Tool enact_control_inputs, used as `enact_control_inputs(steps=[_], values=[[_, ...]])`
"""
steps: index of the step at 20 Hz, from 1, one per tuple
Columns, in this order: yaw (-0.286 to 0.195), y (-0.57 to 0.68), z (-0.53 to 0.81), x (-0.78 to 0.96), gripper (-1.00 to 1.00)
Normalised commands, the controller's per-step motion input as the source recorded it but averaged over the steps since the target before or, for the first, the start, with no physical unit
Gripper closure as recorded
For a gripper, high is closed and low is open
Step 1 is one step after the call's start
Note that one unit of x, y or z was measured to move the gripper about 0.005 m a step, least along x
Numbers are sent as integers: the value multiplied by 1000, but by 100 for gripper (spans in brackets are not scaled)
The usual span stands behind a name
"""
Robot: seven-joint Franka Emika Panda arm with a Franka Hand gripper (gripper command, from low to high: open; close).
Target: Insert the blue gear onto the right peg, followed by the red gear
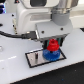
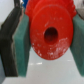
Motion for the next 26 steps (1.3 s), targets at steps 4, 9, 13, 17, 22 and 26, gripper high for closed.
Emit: enact_control_inputs(steps=[4, 9, 13, 17, 22, 26], values=[[0, -112, -108, 309, 100], [0, -79, -71, 160, 100], [0, -50, -97, 137, 100], [0, -110, -249, 154, 100], [0, -36, -80, 128, 100], [0, 26, 54, 66, 100]])
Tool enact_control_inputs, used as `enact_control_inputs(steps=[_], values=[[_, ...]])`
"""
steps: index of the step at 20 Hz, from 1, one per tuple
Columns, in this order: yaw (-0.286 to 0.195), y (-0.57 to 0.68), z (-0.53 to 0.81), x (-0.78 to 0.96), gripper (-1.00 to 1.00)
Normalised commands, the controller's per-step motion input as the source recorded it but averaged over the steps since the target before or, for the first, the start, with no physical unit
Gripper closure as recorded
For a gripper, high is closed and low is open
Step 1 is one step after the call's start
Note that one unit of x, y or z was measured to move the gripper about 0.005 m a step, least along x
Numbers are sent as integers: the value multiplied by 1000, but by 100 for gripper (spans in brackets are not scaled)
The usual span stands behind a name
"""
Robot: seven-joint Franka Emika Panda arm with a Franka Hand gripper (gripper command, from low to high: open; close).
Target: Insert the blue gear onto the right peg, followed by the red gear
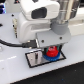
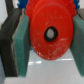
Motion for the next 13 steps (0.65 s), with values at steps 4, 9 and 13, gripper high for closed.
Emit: enact_control_inputs(steps=[4, 9, 13], values=[[0, 13, 254, 24, -100], [0, 73, 631, 0, -100], [0, 114, 796, -6, -100]])
